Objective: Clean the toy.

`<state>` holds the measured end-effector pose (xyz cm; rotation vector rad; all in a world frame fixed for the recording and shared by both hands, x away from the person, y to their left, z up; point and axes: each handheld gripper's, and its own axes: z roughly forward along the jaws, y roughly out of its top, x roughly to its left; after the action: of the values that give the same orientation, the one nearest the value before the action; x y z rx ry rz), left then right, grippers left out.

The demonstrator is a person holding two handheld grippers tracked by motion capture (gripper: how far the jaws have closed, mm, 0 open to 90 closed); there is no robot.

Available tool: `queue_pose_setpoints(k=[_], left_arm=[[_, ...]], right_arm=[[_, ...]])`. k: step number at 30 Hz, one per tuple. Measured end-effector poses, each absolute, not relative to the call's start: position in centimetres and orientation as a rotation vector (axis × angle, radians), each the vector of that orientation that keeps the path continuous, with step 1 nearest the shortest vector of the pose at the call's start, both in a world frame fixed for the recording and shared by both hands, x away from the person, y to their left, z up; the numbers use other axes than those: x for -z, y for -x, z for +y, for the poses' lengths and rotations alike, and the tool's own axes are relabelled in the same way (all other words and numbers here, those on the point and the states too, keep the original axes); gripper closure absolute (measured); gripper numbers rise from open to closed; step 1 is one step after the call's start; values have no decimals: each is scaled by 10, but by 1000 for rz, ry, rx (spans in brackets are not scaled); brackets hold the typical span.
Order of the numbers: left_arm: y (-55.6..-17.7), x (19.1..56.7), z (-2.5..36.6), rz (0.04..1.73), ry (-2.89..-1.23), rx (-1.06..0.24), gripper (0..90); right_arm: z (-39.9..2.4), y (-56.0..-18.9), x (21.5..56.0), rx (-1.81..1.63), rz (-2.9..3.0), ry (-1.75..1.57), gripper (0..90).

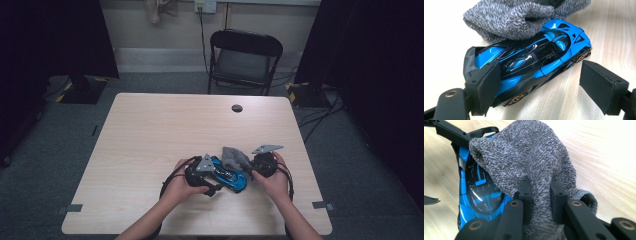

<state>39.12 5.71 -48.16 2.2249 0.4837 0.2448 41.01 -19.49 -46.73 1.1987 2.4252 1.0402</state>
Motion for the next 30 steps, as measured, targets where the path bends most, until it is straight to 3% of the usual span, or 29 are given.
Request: queue_pose_setpoints(k=[30], left_arm=[[-391,481,56,488,-2226,-241,164]], right_arm=[[-143,-448,472,-992,2443,-1199,756]])
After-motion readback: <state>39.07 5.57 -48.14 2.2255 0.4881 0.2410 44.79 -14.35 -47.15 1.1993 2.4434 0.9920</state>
